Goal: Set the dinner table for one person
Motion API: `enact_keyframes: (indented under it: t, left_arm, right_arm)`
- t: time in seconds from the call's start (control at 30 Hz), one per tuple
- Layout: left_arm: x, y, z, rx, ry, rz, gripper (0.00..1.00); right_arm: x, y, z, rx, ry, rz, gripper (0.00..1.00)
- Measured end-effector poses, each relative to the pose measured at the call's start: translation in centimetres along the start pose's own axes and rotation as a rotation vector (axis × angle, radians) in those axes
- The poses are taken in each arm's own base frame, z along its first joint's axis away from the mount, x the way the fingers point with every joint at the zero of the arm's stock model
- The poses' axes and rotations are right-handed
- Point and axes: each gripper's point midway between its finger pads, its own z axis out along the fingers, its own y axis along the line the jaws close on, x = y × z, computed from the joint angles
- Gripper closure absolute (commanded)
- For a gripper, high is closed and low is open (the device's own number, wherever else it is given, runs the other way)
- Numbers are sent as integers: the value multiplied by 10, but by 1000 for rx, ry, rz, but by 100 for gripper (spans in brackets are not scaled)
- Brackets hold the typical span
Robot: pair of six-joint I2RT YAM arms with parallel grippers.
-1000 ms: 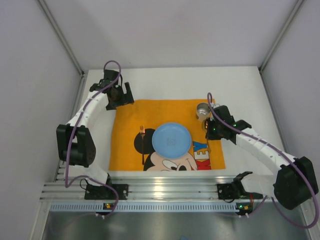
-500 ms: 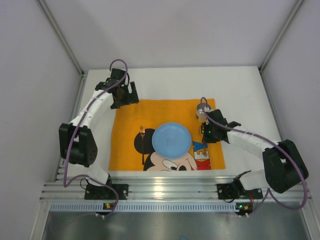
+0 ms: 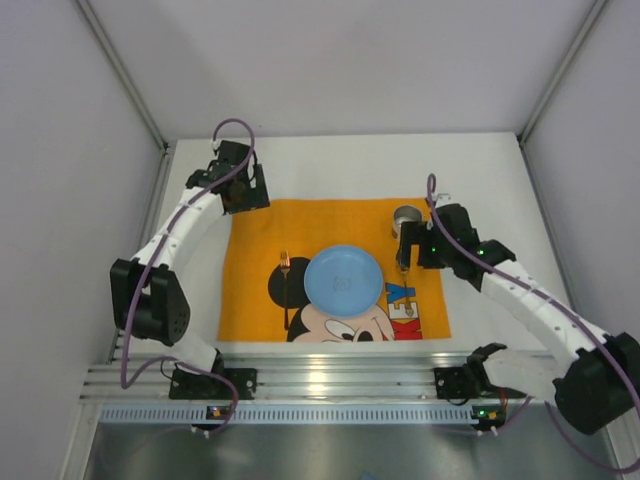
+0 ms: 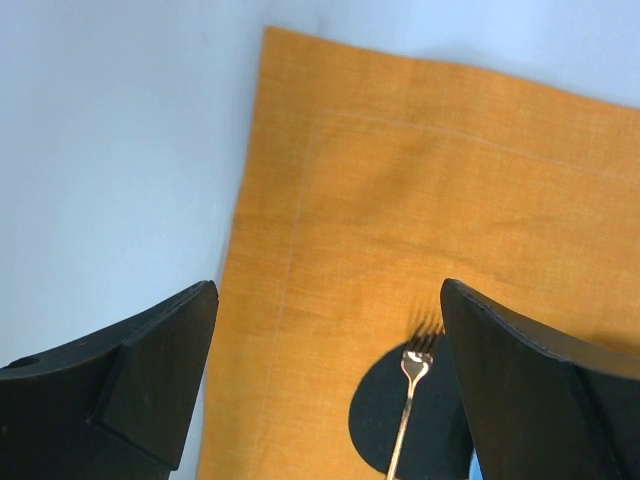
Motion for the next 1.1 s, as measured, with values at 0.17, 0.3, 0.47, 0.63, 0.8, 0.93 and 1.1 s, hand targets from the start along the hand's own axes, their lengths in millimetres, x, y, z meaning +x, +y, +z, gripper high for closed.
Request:
enact_keyframes:
  t: [0.17, 0.3, 0.47, 0.63, 0.8, 0.93, 1.1]
  left_arm:
    - [-24, 19, -8, -68, -173, 17, 1]
    - [-17, 37, -10, -52, -417, 58, 2]
    - [43, 61, 39, -77, -488, 161, 2]
    - [73, 84, 71, -110, -456, 195, 2]
    - [65, 88, 81, -86, -528, 163, 1]
    - [53, 90, 89, -57, -580, 121, 1]
    - [55, 96, 82, -38, -655, 68, 1]
  right_arm:
    - [-83, 11, -75, -46, -356, 28, 0]
    - [-116, 4, -132, -73, -642, 77, 0]
    - [-96, -24, -119, 12, -719, 114, 0]
    - [-73, -53, -92, 167, -659, 110, 0]
    - [-78, -73, -97, 280, -703, 154, 0]
    - [-80, -80, -92, 327, -710, 158, 0]
    - [-72, -86, -64, 364, -704, 44, 0]
